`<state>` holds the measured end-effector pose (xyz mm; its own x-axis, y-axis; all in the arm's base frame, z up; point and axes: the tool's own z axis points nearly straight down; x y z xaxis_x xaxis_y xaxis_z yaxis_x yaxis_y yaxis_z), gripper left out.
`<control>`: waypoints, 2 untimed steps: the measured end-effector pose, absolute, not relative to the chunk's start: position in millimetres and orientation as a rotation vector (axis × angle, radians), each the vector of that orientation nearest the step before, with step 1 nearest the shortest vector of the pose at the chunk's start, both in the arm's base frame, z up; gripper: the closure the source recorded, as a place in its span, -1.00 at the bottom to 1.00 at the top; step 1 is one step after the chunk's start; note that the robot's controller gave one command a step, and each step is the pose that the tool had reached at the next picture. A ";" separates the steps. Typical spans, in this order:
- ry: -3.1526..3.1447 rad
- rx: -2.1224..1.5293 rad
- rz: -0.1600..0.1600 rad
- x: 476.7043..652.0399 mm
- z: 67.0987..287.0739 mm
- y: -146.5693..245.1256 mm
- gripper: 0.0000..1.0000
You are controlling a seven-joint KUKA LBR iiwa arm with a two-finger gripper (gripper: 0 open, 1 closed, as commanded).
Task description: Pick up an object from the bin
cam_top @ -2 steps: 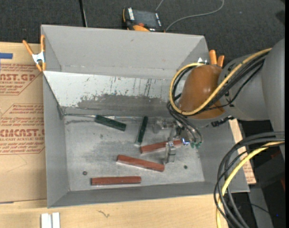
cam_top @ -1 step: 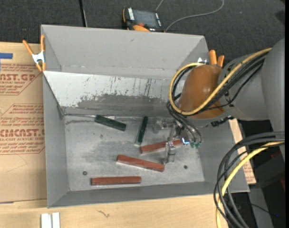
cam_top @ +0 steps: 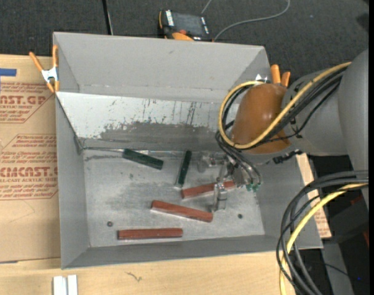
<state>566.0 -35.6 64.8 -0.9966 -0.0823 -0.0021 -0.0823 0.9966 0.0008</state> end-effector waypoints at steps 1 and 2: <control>3.137 -0.129 0.001 566.3 64.8 -35.2 -1.00; 3.138 -0.129 0.002 566.7 66.0 -35.1 1.00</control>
Offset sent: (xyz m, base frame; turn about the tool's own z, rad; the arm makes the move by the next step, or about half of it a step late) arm 0.0000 0.0000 0.0000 0.0000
